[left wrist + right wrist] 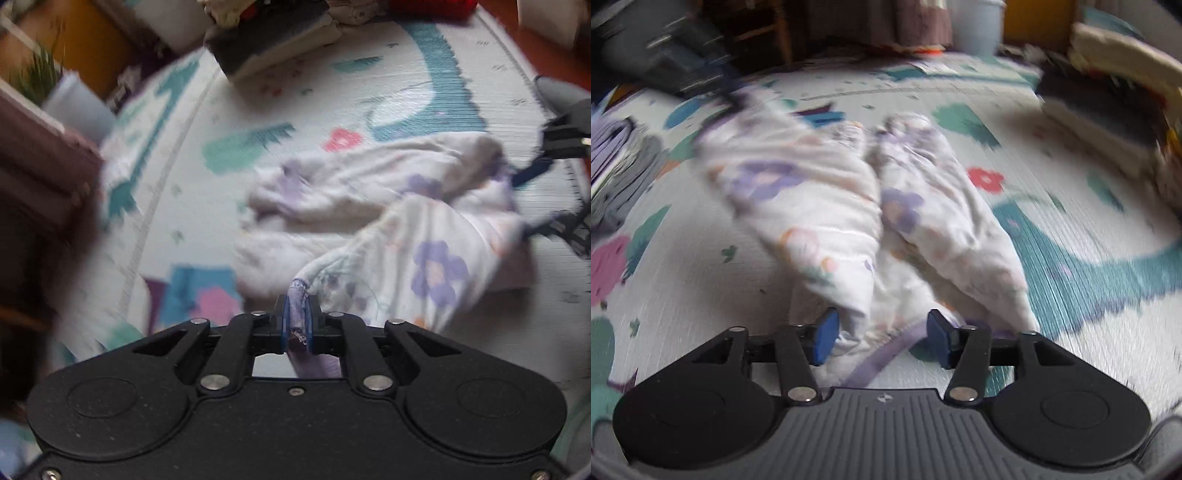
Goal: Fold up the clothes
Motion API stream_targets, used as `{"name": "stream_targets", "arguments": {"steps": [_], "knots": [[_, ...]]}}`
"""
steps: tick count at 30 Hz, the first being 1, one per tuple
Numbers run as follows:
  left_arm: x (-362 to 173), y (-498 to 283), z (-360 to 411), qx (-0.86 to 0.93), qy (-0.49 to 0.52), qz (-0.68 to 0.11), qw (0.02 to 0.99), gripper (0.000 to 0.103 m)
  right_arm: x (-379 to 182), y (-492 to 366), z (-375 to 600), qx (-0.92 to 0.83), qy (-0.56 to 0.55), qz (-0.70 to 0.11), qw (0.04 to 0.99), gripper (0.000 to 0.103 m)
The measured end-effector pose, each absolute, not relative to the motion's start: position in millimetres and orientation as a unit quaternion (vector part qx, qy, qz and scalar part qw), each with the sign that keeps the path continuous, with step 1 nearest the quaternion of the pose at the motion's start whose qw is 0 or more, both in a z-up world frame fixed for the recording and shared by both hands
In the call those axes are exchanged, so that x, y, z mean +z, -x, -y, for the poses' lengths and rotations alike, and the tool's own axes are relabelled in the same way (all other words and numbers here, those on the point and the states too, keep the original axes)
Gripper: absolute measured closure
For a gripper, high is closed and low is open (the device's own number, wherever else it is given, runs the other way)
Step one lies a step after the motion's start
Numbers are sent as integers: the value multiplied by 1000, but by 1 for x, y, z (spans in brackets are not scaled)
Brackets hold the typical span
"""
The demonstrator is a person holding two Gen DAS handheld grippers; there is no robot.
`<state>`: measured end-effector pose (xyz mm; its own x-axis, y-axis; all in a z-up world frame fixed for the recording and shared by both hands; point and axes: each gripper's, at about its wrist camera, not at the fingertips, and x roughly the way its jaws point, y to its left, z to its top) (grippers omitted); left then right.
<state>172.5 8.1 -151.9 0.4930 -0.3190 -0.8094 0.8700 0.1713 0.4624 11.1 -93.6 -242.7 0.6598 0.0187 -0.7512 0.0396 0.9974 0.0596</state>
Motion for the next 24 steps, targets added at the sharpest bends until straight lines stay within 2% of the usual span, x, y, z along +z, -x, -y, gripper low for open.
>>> {"name": "stream_targets", "arguments": {"steps": [5, 12, 17, 21, 24], "knots": [[-158, -187, 28, -418, -524, -235, 704, 96, -240, -12, 77, 8, 8, -403, 915, 36], [-196, -209, 59, -412, -567, -221, 678, 96, -251, -12, 53, 35, 135, -392, 910, 36], [-228, -230, 60, -430, -543, -243, 679, 96, -250, -5, 42, 61, 194, -352, 913, 35], [-237, -236, 59, -449, -528, -238, 680, 96, -240, -2, 37, 100, 202, -314, 922, 35], [-232, -238, 57, -460, -511, -236, 687, 96, -222, -6, 44, 110, 152, -288, 939, 35]]}}
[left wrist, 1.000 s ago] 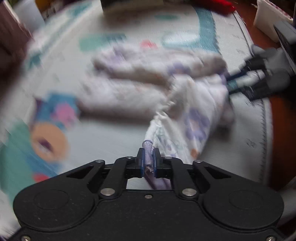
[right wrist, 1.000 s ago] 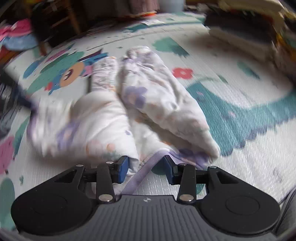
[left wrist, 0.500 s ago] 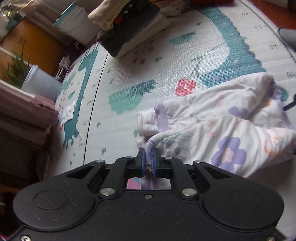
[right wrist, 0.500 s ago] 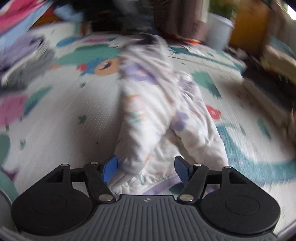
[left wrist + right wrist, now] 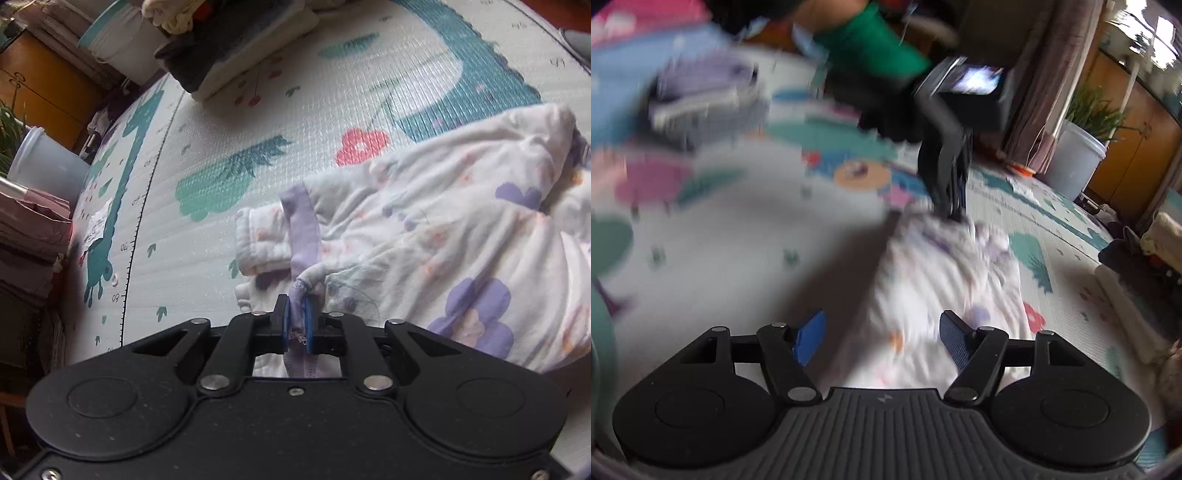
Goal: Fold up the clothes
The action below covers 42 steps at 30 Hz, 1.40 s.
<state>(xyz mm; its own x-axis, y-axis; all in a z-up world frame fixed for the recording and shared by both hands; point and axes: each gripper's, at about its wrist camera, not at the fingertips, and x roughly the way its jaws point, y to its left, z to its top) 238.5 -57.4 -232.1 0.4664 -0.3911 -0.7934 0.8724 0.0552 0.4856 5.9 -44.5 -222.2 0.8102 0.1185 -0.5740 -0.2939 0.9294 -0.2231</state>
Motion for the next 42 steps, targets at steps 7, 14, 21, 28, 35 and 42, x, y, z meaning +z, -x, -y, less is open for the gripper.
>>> {"name": "stream_targets", "arguments": {"steps": [7, 14, 21, 28, 35, 42], "knots": [[-231, -242, 60, -468, -491, -245, 692, 96, -201, -65, 67, 119, 62, -286, 949, 40], [-263, -261, 74, -440, -449, -325, 707, 94, -268, -110, 81, 144, 52, -404, 902, 33], [-207, -273, 23, -416, -343, -313, 781, 79, -237, -83, 84, 169, 82, -350, 918, 31], [-191, -239, -9, -450, -238, -333, 794, 78, -223, -103, 108, 169, 115, -317, 926, 51], [-272, -203, 8, -464, -239, -386, 761, 75, -263, -123, 113, 223, 170, -370, 885, 49], [-258, -206, 7, -478, -247, -355, 764, 73, -267, -120, 111, 226, 174, -368, 885, 47]]}}
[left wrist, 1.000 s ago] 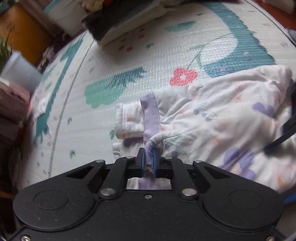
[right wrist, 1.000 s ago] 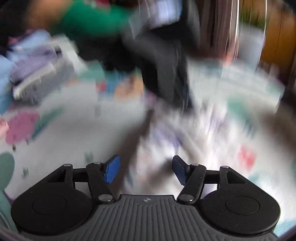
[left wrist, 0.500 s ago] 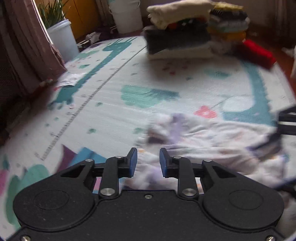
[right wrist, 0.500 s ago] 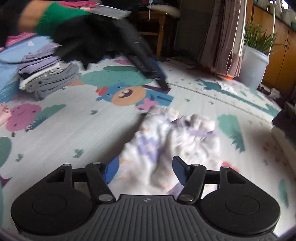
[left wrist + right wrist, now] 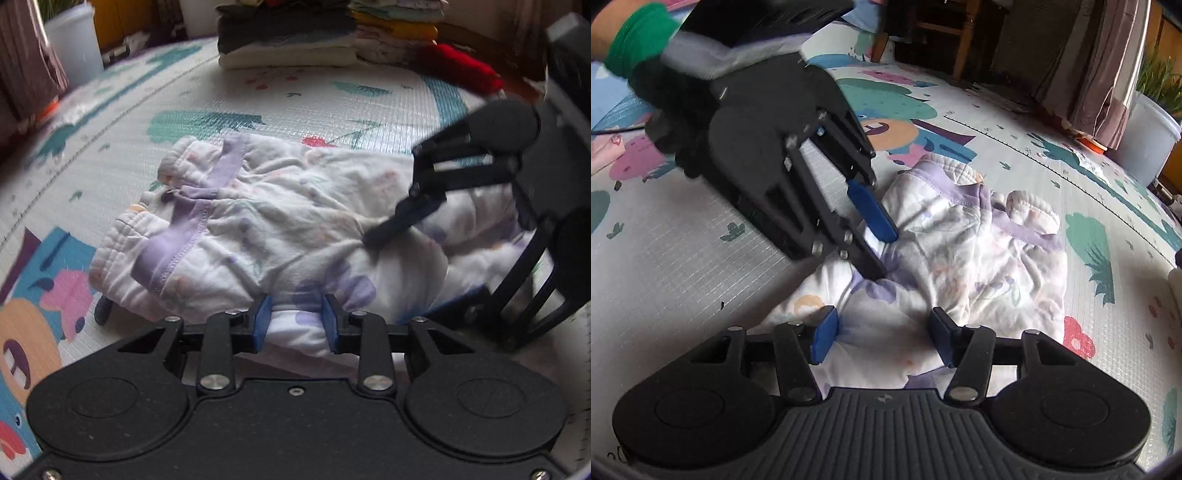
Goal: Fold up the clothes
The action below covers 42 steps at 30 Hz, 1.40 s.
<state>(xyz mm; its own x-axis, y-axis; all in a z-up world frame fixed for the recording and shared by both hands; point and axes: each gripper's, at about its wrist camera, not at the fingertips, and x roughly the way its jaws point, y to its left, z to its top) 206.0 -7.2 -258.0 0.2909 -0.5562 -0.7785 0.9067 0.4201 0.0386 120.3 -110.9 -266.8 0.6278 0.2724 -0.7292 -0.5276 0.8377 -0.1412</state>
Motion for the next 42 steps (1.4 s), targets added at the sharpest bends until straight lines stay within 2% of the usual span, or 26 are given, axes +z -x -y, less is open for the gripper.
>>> {"name": "stream_targets", "arguments": {"steps": [2, 4, 5, 7, 10, 12, 17, 21, 22, 26, 31, 35, 39, 42], "knots": [[-244, -215, 2, -464, -216, -339, 789, 73, -262, -121, 106, 227, 191, -367, 882, 45], [-240, -226, 2, -449, -179, -336, 809, 67, -261, -119, 103, 234, 211, -363, 877, 44], [-243, -231, 6, -443, -171, -336, 813, 62, -263, -120, 103, 236, 215, -364, 875, 43], [-254, -241, 15, -428, -164, -343, 820, 62, -265, -123, 104, 231, 203, -371, 876, 42], [-283, -245, 23, -416, -180, -363, 814, 59, -269, -123, 105, 222, 183, -374, 882, 42], [-290, -235, 29, -420, -218, -329, 817, 57, -274, -123, 107, 216, 168, -373, 887, 41], [-270, -241, 27, -411, -214, -352, 813, 56, -272, -127, 104, 215, 175, -385, 880, 41], [-242, -239, 8, -405, -179, -323, 836, 56, -246, -134, 105, 267, 211, -392, 855, 39], [-236, -238, 3, -404, -168, -318, 841, 56, -238, -133, 107, 290, 231, -384, 846, 36], [-229, -231, -6, -400, -147, -306, 851, 56, -203, -134, 132, 367, 302, -370, 798, 35], [-233, -246, 2, -369, -161, -288, 869, 56, -175, -135, 171, 394, 326, -383, 769, 35], [-254, -294, 8, -360, -140, -331, 861, 56, -174, -133, 189, 374, 287, -386, 793, 34], [-287, -305, 22, -365, -187, -359, 838, 54, -194, -139, 202, 343, 179, -384, 838, 32], [-279, -309, 23, -365, -190, -368, 834, 54, -218, -136, 207, 323, 117, -384, 857, 32]]}}
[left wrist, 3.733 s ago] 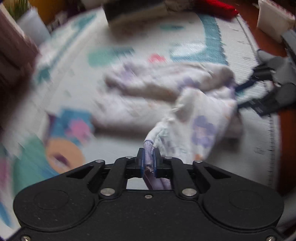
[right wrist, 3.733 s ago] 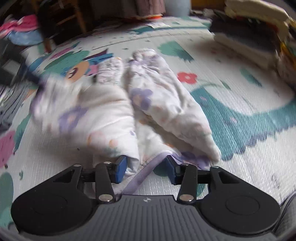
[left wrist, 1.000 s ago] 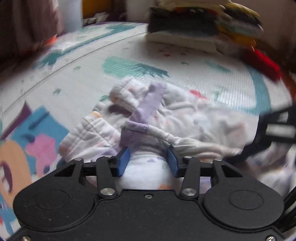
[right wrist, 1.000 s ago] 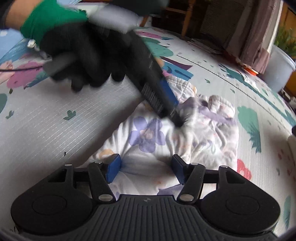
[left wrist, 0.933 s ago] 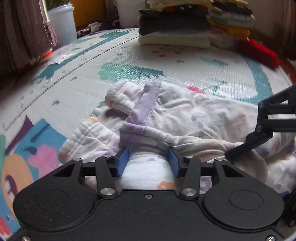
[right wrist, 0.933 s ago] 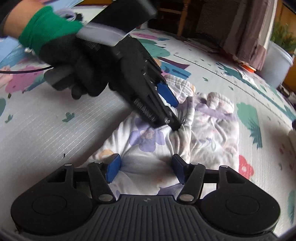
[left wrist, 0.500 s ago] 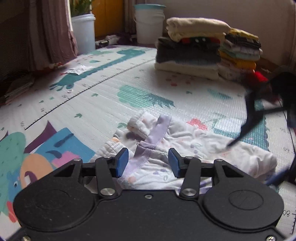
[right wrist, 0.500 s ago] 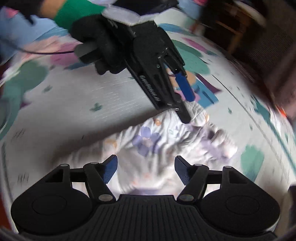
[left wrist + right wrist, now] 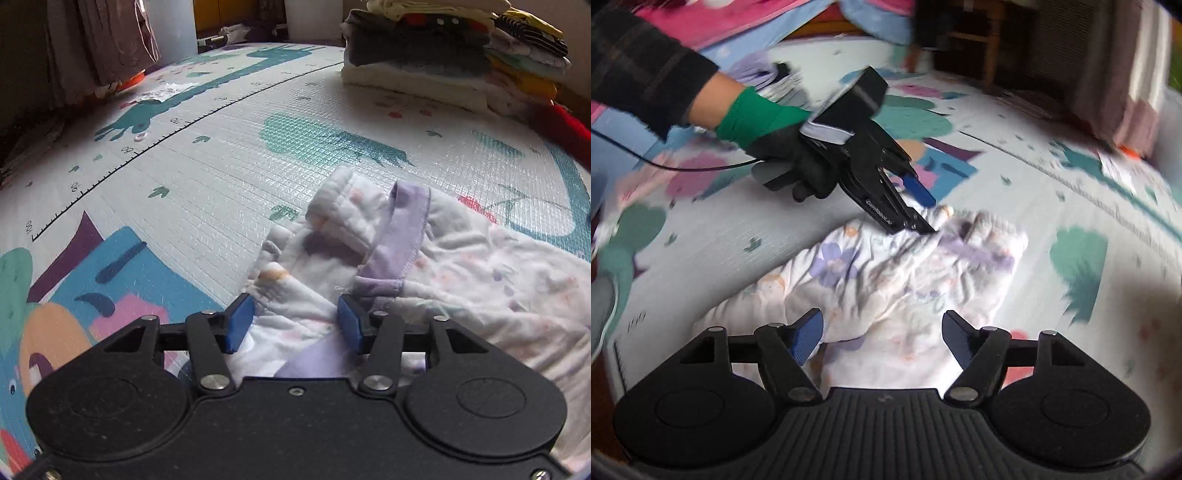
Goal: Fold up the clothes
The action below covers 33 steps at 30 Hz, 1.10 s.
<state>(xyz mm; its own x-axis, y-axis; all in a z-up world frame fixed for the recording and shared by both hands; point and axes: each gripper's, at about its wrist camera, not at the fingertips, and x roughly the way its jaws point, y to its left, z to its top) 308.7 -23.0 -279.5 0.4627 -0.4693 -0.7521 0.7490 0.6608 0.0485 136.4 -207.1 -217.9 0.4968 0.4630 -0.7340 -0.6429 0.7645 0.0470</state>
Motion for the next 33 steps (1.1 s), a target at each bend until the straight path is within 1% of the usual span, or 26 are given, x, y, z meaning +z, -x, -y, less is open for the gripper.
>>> {"name": "stream_targets", "arguments": {"steps": [5, 7, 10, 11, 12, 14, 17, 18, 21, 22, 24, 25, 26, 27, 30, 31, 33], "knots": [[-241, -286, 18, -391, -154, -348, 838, 54, -232, -114, 225, 324, 88, -375, 864, 32], [-245, -278, 26, -394, -157, -354, 833, 53, -235, -113, 241, 307, 56, -377, 872, 32], [-281, -274, 42, -367, -173, -403, 820, 51, -242, -113, 265, 269, 16, -388, 882, 33], [-282, -271, 43, -366, -176, -396, 824, 50, -243, -111, 271, 263, 14, -387, 884, 33], [-273, -266, 39, -364, -176, -387, 828, 50, -243, -108, 274, 262, 21, -382, 886, 33], [-252, -257, 31, -360, -173, -373, 837, 50, -242, -102, 282, 263, 33, -370, 891, 37], [-219, -220, 8, -390, -156, -342, 841, 49, -238, -93, 293, 272, 57, -346, 896, 38], [-211, -205, 2, -400, -155, -340, 837, 49, -236, -89, 295, 275, 76, -336, 897, 38], [-200, -162, -14, -452, -106, -340, 818, 49, -233, -79, 289, 311, 150, -314, 884, 38], [-202, -150, -14, -465, -90, -338, 813, 49, -233, -78, 284, 324, 158, -311, 879, 40], [-213, -132, -5, -477, -92, -335, 807, 53, -233, -80, 269, 345, 159, -306, 873, 51], [-219, -123, -1, -483, -94, -333, 804, 55, -236, -83, 259, 354, 162, -306, 869, 60], [-227, -118, 3, -487, -100, -335, 801, 56, -240, -85, 247, 366, 170, -305, 863, 63], [-236, -112, 7, -489, -111, -339, 796, 56, -245, -87, 237, 380, 179, -305, 854, 63], [-274, -107, 10, -488, -134, -353, 787, 57, -270, -93, 223, 405, 179, -346, 827, 63], [-287, -106, 11, -487, -142, -358, 784, 57, -278, -92, 223, 409, 175, -344, 827, 62], [-289, -106, 11, -495, -148, -353, 780, 57, -281, -93, 225, 411, 167, -345, 827, 62]]}}
